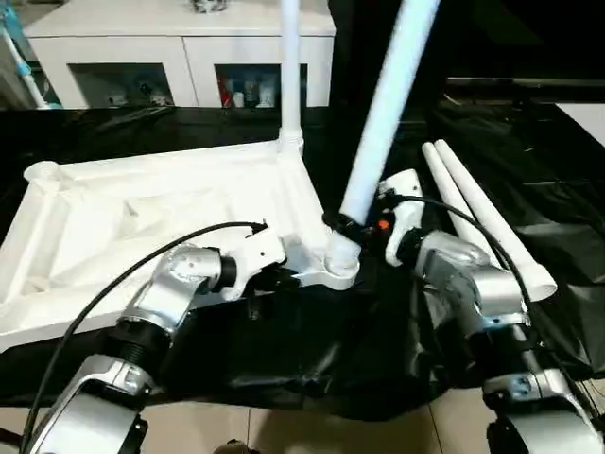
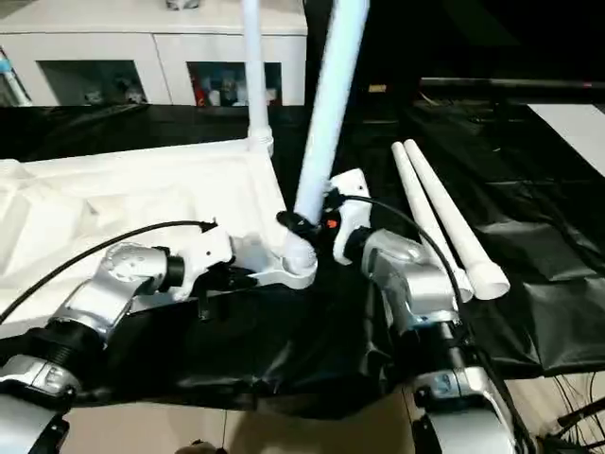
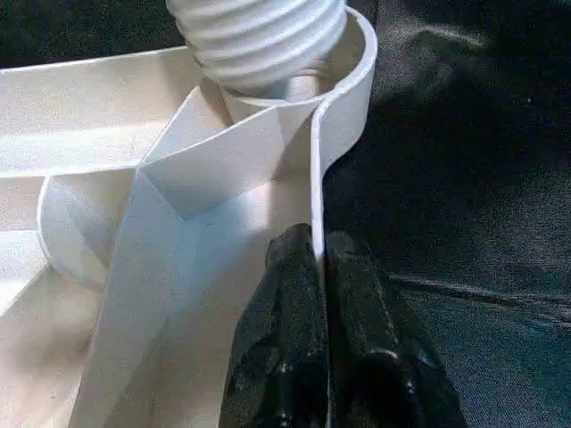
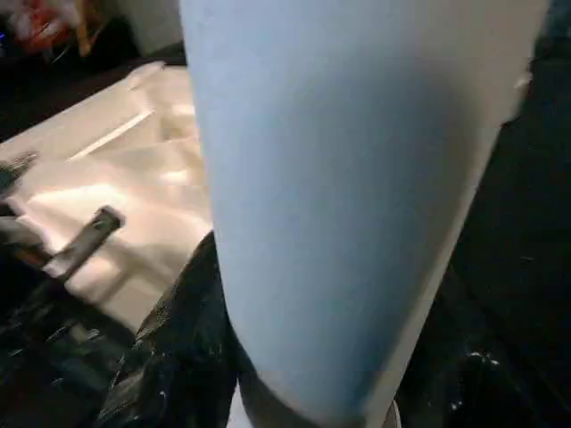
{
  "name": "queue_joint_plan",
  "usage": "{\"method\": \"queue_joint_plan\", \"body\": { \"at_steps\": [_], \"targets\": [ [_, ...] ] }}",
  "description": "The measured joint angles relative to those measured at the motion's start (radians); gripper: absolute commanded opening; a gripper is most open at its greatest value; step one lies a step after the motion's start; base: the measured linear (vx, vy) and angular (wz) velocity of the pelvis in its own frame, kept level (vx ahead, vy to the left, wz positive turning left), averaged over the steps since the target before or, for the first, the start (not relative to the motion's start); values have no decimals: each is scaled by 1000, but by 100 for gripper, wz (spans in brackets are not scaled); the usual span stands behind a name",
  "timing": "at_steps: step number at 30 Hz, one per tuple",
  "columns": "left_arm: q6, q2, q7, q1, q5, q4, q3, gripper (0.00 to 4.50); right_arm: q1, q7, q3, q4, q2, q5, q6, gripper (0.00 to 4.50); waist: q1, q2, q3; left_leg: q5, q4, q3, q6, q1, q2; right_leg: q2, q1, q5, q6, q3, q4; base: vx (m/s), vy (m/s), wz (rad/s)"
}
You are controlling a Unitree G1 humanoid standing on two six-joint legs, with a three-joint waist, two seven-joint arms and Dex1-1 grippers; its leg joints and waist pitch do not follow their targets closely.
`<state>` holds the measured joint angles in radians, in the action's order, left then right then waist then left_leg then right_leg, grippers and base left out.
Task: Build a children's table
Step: Insert table leg to table base
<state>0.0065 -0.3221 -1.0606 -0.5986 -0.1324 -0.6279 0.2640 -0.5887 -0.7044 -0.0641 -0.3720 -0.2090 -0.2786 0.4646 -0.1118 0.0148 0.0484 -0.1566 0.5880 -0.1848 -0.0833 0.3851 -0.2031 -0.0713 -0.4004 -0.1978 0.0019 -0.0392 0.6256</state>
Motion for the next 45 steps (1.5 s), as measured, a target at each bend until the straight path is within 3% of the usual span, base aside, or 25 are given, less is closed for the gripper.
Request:
{"method": "queue_joint_plan", "body": {
  "at_steps": [9,28,38,45],
  "targets": [
    [17,-4,6,0,-3,10,11,0,-53,-23,-17,-87,5,19,-20,186,1,-11,-5,-1,0,-4,2,-1,1,-4,0,0,0,0,0,0,0,0],
    [17,-13,7,-1,-5,14,18,0,-41,-89,-27,-64,-52,11,46,186,-1,-14,-6,-1,0,-5,2,-1,1,-4,0,0,0,0,0,0,0,0],
    [14,-19,8,-2,-4,4,18,0,-55,-68,24,-164,-6,-9,-16,186,3,-18,-9,-1,0,-5,2,-2,1,-4,1,0,0,0,0,0,0,0],
    [14,-22,8,1,-5,4,20,0,6,-69,65,-160,17,-42,-77,186,2,-22,-13,-1,0,-5,2,-3,0,-4,1,0,1,0,0,0,0,0]
  ]
}}
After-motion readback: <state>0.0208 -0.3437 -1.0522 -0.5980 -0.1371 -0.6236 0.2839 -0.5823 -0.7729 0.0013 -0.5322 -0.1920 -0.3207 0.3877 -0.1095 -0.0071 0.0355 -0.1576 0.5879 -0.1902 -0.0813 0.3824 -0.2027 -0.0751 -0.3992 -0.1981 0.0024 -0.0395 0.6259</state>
